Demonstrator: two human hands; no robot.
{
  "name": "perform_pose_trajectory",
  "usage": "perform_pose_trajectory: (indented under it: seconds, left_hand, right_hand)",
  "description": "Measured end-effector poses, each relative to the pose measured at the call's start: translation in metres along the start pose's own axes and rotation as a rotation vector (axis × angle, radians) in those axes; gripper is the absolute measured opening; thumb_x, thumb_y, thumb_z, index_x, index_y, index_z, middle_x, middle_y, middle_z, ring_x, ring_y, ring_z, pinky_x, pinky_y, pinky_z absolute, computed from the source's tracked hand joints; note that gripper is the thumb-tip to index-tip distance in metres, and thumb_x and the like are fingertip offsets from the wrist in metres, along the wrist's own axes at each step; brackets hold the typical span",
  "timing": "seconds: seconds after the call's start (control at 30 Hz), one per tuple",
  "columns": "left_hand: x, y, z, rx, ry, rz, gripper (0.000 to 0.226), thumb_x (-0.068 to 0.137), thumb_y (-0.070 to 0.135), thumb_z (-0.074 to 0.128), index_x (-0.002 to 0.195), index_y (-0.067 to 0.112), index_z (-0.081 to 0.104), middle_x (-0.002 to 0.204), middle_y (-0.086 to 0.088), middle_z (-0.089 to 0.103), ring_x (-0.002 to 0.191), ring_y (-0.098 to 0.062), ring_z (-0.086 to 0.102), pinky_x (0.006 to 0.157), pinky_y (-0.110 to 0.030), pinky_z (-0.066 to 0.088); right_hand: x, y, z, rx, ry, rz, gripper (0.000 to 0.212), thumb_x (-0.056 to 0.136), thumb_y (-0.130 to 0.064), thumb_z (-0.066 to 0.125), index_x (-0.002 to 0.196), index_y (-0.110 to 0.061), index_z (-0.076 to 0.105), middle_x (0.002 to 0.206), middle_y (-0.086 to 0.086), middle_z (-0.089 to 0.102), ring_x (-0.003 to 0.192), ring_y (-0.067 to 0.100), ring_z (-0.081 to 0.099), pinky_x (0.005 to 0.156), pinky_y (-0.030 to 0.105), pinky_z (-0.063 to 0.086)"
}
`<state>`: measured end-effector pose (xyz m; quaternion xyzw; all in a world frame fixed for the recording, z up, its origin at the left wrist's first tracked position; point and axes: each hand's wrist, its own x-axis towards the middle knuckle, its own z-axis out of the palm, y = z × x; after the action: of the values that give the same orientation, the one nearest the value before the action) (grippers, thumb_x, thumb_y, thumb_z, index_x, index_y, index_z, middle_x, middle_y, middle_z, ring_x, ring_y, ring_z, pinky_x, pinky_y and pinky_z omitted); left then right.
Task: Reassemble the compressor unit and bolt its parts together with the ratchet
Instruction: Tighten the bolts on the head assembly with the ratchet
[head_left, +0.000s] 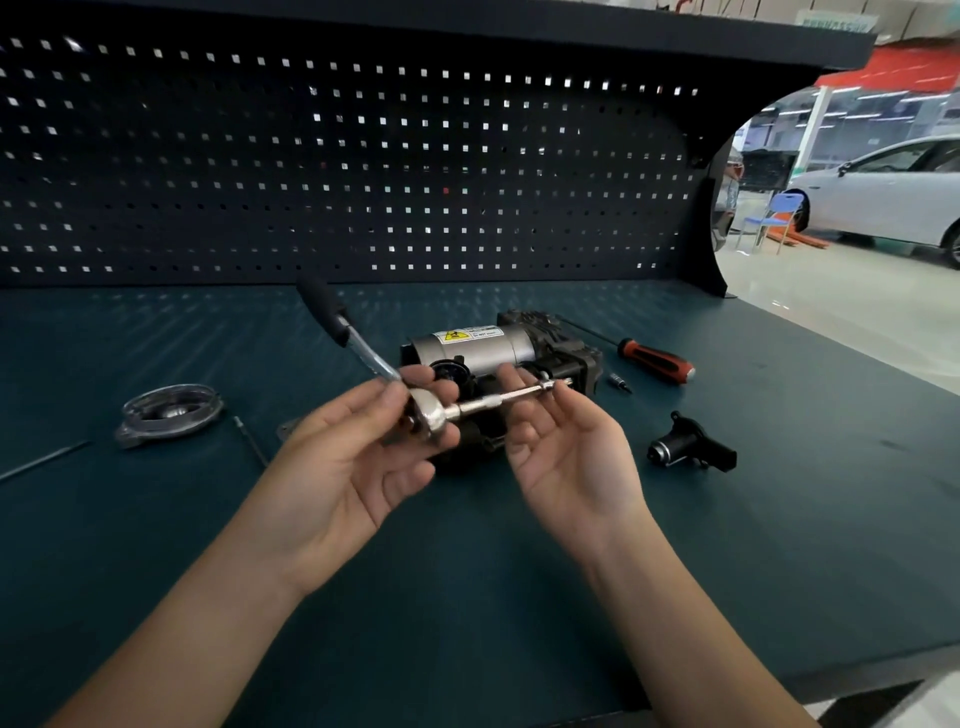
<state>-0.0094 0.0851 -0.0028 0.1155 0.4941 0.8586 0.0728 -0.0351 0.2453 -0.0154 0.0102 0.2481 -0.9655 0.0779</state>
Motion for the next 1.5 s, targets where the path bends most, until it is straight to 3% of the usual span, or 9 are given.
perform_pose_trajectory:
  seconds: [0.17,0.27,0.4,0.63,1.0,1.1,1.2,1.27,1.5]
  left_hand:
    - [0.004,0.003,-0.006,-0.365,0.049,-0.165,0.066,0.025,0.009,0.095,0.087,-0.001,0.074,0.083,-0.007,0.070,0.067,-0.016,0.069,0.040,-0.016,0.050]
    - [0.004,0.001,-0.006,-0.304,0.090,-0.166,0.042,0.045,0.016,0.090,0.081,0.003,0.075,0.087,-0.006,0.071,0.067,-0.015,0.069,0.039,-0.016,0.050]
    - [0.003,-0.002,-0.006,0.038,0.073,-0.065,0.023,0.072,0.020,0.057,0.084,0.013,0.075,0.094,-0.003,0.072,0.065,-0.014,0.068,0.041,-0.016,0.049]
    - [-0.002,0.008,-0.010,0.732,-0.097,0.142,0.030,0.071,0.029,0.066,0.100,0.029,0.067,0.103,0.010,0.071,0.082,-0.015,0.069,0.058,-0.018,0.051]
    - [0.003,0.001,-0.012,-0.152,0.130,-0.165,0.019,0.072,0.013,0.053,0.088,0.006,0.060,0.093,-0.011,0.072,0.059,-0.018,0.066,0.043,-0.019,0.051]
    - [0.001,-0.004,-0.013,0.162,0.107,-0.103,0.014,0.079,0.009,0.053,0.092,0.011,0.059,0.095,-0.005,0.073,0.065,-0.017,0.068,0.046,-0.021,0.052]
    - [-0.003,-0.008,-0.016,0.841,0.061,0.217,0.019,0.090,0.008,0.051,0.096,0.025,0.057,0.100,0.014,0.070,0.082,-0.003,0.065,0.065,-0.015,0.051]
    - [-0.007,-0.013,-0.015,1.025,-0.002,0.346,0.017,0.087,0.018,0.050,0.097,0.030,0.056,0.101,0.021,0.066,0.086,0.002,0.061,0.074,-0.011,0.046]
    - [-0.006,-0.007,-0.011,0.355,0.132,0.044,0.022,0.091,-0.005,0.039,0.087,0.010,0.055,0.086,-0.007,0.073,0.064,-0.020,0.068,0.050,-0.021,0.052]
  right_hand:
    - [0.000,0.001,-0.001,-0.123,-0.011,-0.071,0.017,0.097,-0.015,0.043,0.102,-0.008,0.058,0.082,0.007,0.073,0.049,0.006,0.059,0.046,0.015,0.048]
    - [0.001,-0.002,-0.002,-0.140,0.039,-0.066,0.014,0.096,-0.014,0.046,0.092,-0.008,0.058,0.079,0.008,0.073,0.048,0.006,0.060,0.046,0.013,0.048]
    - [0.004,-0.003,-0.004,-0.196,0.141,-0.051,0.011,0.093,-0.014,0.053,0.085,-0.007,0.057,0.070,0.008,0.072,0.044,0.005,0.058,0.043,0.011,0.046]
    - [0.005,0.002,-0.008,-0.283,0.254,-0.014,0.014,0.090,-0.017,0.059,0.082,-0.006,0.061,0.063,0.004,0.070,0.042,0.003,0.057,0.040,0.011,0.044]
    - [0.007,0.004,-0.008,-0.375,0.144,-0.067,0.016,0.095,-0.014,0.050,0.086,-0.010,0.062,0.074,0.003,0.072,0.048,0.005,0.058,0.043,0.015,0.045]
    - [0.007,0.003,-0.011,-0.421,0.184,-0.082,0.016,0.092,-0.013,0.055,0.082,-0.006,0.065,0.072,0.003,0.071,0.047,0.004,0.058,0.045,0.014,0.046]
    - [0.008,0.004,-0.013,-0.456,0.267,-0.080,0.013,0.088,-0.015,0.062,0.080,-0.006,0.066,0.066,0.002,0.068,0.044,0.004,0.057,0.043,0.015,0.045]
    - [0.008,0.005,-0.013,-0.471,0.286,-0.075,0.012,0.087,-0.017,0.064,0.080,-0.008,0.065,0.066,0.002,0.068,0.044,0.005,0.057,0.042,0.015,0.045]
    - [0.005,0.002,-0.009,-0.419,0.146,-0.103,0.017,0.098,-0.019,0.044,0.093,-0.012,0.059,0.084,0.003,0.074,0.048,0.007,0.061,0.039,0.015,0.042]
